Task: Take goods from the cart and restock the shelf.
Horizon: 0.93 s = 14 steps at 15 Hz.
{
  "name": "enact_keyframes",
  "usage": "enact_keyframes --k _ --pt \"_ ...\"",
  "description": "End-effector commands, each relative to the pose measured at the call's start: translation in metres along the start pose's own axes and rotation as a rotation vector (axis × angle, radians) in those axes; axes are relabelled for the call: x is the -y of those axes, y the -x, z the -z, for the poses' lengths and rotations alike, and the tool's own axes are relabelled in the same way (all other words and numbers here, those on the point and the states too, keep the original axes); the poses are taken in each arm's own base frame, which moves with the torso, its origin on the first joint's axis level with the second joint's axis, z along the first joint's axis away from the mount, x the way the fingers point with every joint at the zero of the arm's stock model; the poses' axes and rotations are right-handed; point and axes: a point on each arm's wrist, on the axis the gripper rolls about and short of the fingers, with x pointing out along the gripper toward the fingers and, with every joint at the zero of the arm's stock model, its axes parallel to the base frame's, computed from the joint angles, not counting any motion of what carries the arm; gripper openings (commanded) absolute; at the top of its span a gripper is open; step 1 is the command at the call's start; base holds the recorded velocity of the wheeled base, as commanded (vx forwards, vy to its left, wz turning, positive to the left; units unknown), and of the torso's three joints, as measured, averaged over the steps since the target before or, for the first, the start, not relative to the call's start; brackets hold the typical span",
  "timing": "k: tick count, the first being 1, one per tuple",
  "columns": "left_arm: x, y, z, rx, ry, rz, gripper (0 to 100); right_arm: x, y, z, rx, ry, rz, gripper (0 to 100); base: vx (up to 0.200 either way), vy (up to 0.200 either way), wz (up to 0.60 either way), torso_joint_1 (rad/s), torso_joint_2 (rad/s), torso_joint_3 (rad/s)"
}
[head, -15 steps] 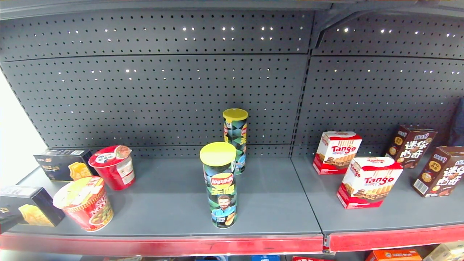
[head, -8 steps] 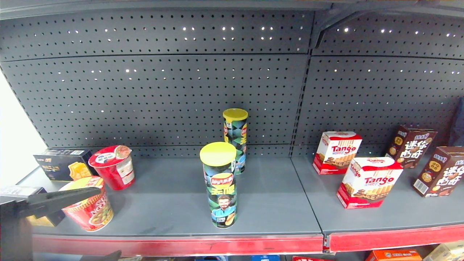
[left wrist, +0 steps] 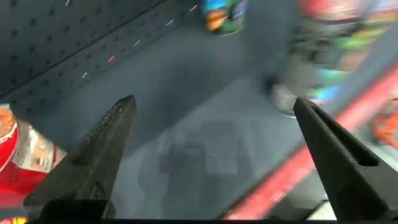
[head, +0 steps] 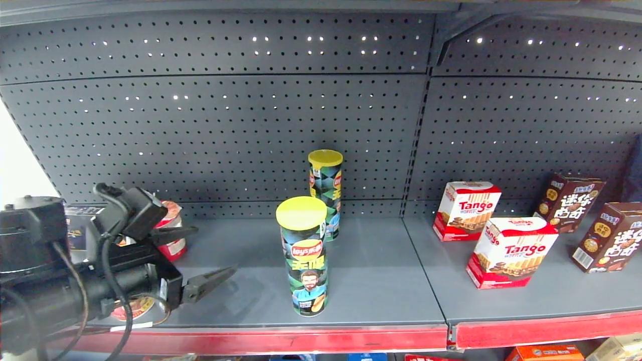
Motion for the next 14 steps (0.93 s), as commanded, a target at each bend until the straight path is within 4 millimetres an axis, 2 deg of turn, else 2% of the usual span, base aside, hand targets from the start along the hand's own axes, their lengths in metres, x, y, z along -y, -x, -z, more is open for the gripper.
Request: enact_keyframes --k 1,2,5,9,14 --pt "-0.006 -0.031 0.017 -0.100 0.021 -0.034 100 0.000 0.000 0.000 -0.001 0.000 0.001 100 0.000 0.000 0.00 0.000 0.00 0.000" --pt "-0.005 -0.043 0.020 -0.107 0.013 -0.054 100 0.000 0.000 0.000 -0.001 0.000 0.001 100 0.000 0.000 0.00 0.000 0.00 0.000" --pt "0.000 -0.056 0.023 -0.105 0.001 -0.026 100 0.000 0.000 0.000 -0.001 0.000 0.001 100 0.000 0.000 0.00 0.000 0.00 0.000" --pt "0.016 -0.076 0.017 -0.074 -0.029 0.046 100 0.000 0.000 0.000 -0.001 0.000 0.001 100 0.000 0.000 0.00 0.000 0.00 0.000" --pt "0.025 -0.078 0.016 -0.074 -0.048 0.075 100 0.000 0.000 0.000 -0.001 0.000 0.000 100 0.000 0.000 0.00 0.000 0.00 0.000"
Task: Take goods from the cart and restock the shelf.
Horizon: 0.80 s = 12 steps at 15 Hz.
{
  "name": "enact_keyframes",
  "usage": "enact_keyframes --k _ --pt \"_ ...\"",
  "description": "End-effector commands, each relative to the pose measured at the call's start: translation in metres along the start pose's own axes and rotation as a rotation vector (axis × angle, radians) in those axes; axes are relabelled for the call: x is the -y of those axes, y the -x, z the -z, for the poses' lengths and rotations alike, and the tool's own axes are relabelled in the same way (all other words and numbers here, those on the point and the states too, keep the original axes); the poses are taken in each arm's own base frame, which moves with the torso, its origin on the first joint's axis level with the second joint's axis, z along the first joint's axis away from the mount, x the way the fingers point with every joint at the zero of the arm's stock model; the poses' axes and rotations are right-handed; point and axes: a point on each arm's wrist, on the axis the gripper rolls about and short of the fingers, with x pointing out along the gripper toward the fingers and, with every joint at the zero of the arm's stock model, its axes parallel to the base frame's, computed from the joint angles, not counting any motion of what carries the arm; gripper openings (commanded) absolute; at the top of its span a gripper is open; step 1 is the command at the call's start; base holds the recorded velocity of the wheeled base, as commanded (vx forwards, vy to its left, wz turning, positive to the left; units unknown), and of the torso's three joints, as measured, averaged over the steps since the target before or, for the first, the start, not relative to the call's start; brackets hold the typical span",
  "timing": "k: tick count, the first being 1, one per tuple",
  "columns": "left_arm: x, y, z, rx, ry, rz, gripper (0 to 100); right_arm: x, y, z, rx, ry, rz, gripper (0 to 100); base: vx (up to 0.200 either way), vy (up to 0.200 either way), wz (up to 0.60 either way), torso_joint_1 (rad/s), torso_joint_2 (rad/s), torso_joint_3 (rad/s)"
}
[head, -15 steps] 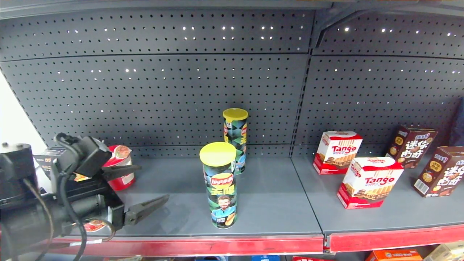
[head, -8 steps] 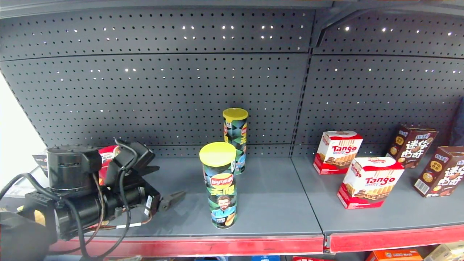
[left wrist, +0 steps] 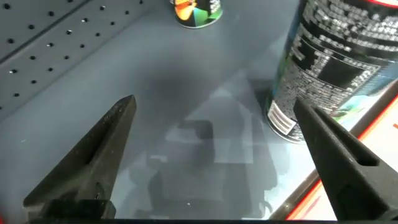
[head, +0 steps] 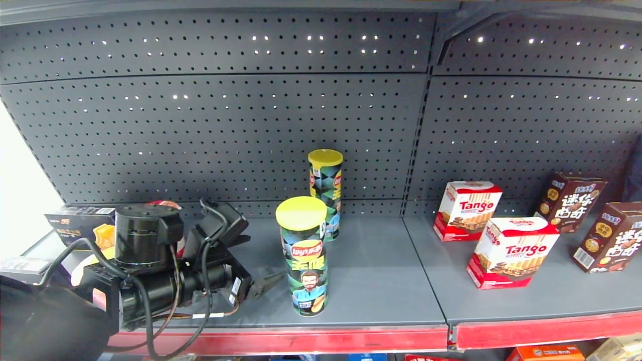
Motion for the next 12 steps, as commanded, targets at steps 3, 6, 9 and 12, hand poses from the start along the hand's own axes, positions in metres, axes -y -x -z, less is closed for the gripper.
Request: enact_keyframes --k 3,6,9,12 --pt "0.002 -0.002 -0.002 0.007 -0.007 0.008 100 0.000 0.000 0.000 -0.001 0.000 0.001 100 0.000 0.000 0.00 0.000 0.00 0.000" --pt "0.004 -0.008 -0.008 0.020 -0.015 0.020 100 0.000 0.000 0.000 -0.001 0.000 0.001 100 0.000 0.000 0.00 0.000 0.00 0.000" --pt "0.006 -0.013 -0.012 0.031 -0.022 0.030 100 0.000 0.000 0.000 -0.001 0.000 -0.002 100 0.000 0.000 0.00 0.000 0.00 0.000" --pt "0.007 -0.017 -0.013 0.032 -0.024 0.036 100 0.000 0.000 0.000 -0.001 0.000 0.001 100 0.000 0.000 0.00 0.000 0.00 0.000"
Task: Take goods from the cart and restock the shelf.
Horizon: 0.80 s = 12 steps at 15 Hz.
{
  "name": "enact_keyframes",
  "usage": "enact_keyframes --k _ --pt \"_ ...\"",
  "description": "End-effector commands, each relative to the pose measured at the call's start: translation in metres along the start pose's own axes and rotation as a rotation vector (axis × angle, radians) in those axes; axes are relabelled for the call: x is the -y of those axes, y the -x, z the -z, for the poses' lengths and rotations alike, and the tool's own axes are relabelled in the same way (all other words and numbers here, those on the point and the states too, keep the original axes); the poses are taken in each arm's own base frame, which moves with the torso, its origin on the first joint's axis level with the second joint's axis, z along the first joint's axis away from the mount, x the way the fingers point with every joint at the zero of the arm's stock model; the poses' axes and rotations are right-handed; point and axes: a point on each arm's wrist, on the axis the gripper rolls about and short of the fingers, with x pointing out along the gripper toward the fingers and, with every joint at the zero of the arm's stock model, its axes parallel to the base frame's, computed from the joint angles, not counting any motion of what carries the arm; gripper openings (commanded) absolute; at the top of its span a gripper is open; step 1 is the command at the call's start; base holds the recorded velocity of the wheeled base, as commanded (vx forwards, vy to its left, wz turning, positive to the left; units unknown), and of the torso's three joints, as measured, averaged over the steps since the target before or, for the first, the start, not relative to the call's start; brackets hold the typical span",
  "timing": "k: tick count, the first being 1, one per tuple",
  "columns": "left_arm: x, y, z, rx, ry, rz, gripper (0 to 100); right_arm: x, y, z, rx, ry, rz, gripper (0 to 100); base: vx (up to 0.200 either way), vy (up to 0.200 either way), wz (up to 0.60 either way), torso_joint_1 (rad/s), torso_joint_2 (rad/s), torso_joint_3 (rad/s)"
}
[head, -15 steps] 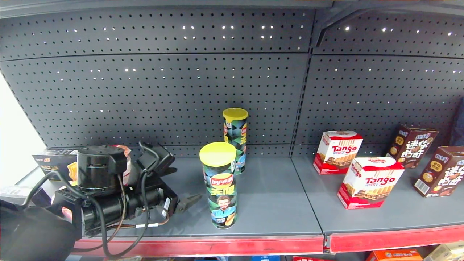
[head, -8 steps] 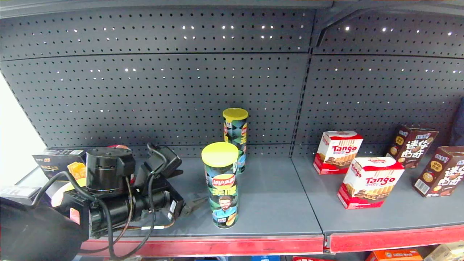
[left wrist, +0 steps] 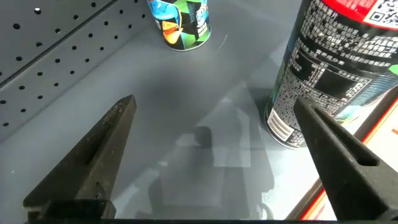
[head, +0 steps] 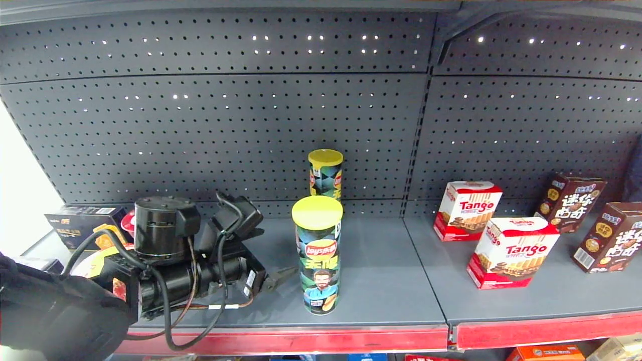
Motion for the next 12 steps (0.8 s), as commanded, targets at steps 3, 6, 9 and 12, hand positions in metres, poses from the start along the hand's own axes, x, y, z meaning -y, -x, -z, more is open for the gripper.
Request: enact_keyframes --k 3,6,9,12 --pt "0.0003 -0.0024 0.0011 -0.006 0.000 0.004 100 0.0000 -0.0001 0.0000 -0.001 0.000 0.000 100 0.000 0.000 0.00 0.000 0.00 0.000" --pt "0.0006 -0.0030 0.0009 -0.006 -0.001 0.005 100 0.0000 -0.0001 0.0000 -0.001 0.000 0.000 100 0.000 0.000 0.00 0.000 0.00 0.000" --pt "0.0038 -0.0043 0.0000 -0.004 -0.006 0.016 100 0.0000 -0.0001 0.0000 -0.001 0.000 0.000 100 0.000 0.000 0.00 0.000 0.00 0.000" --pt "0.0061 -0.0080 -0.0023 0.000 -0.010 0.026 100 0.0000 -0.0001 0.0000 -0.001 0.000 -0.001 100 0.000 0.000 0.00 0.000 0.00 0.000"
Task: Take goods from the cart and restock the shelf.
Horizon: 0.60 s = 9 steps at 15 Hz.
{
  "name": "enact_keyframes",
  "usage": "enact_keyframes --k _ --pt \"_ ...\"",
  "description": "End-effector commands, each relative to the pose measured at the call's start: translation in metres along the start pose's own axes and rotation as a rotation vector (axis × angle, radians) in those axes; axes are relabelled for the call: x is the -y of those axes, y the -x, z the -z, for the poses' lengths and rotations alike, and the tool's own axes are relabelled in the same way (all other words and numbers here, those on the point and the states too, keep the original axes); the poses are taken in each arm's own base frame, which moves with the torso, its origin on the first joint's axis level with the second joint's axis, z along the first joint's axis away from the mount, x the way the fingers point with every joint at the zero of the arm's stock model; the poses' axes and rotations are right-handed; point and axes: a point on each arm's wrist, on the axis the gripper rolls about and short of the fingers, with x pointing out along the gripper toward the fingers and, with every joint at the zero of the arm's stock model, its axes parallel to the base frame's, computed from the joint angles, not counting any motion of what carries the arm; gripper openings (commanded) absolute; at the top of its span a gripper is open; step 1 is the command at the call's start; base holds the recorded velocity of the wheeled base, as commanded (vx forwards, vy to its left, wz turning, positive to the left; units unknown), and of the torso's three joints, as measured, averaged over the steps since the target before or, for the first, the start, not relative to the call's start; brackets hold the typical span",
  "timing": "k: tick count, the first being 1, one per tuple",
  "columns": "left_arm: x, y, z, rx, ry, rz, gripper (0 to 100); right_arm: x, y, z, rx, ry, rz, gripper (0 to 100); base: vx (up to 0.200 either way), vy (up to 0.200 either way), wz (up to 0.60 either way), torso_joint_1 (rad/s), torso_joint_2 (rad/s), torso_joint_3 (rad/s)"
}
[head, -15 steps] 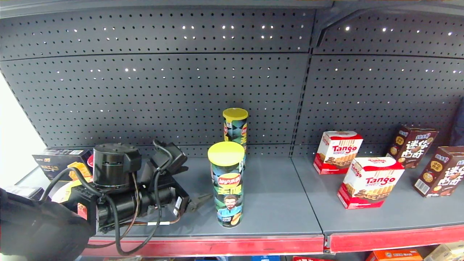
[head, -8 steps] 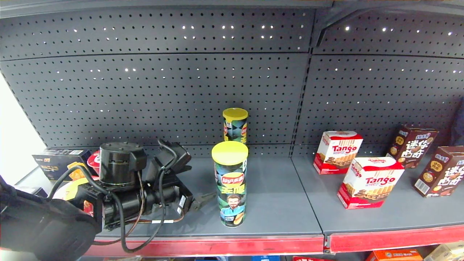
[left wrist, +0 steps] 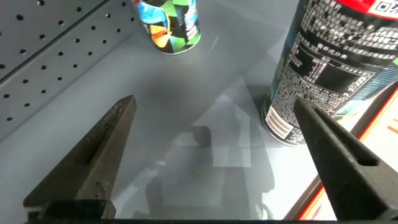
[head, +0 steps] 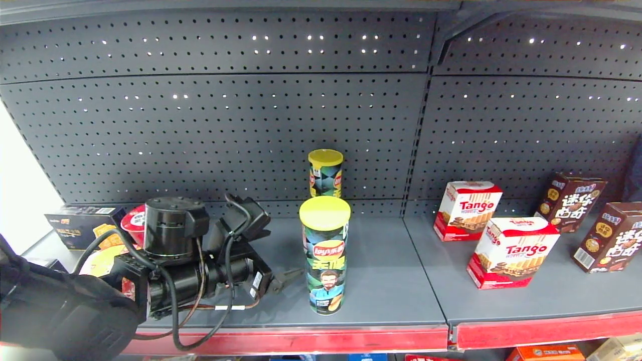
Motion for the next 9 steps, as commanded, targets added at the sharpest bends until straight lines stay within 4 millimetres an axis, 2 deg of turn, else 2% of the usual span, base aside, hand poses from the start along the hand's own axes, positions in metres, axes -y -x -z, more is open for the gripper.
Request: enact_keyframes --k 1,5,7,9 --pt "0.001 -0.002 -0.001 0.003 -0.002 0.002 100 0.000 0.000 0.000 -0.001 0.000 -0.001 100 0.000 0.000 0.00 0.000 0.00 0.000" --pt "-0.001 0.000 0.004 -0.011 0.003 -0.009 100 0.000 0.000 0.000 -0.001 0.000 0.000 100 0.000 0.000 0.00 0.000 0.00 0.000" --pt "-0.016 0.010 0.011 -0.024 0.028 -0.063 100 0.000 0.000 0.000 -0.001 0.000 0.000 100 0.000 0.000 0.00 0.000 0.00 0.000" --pt "-0.034 0.033 -0.002 0.037 0.033 -0.163 100 0.000 0.000 0.000 -0.001 0.000 0.000 100 0.000 0.000 0.00 0.000 0.00 0.000"
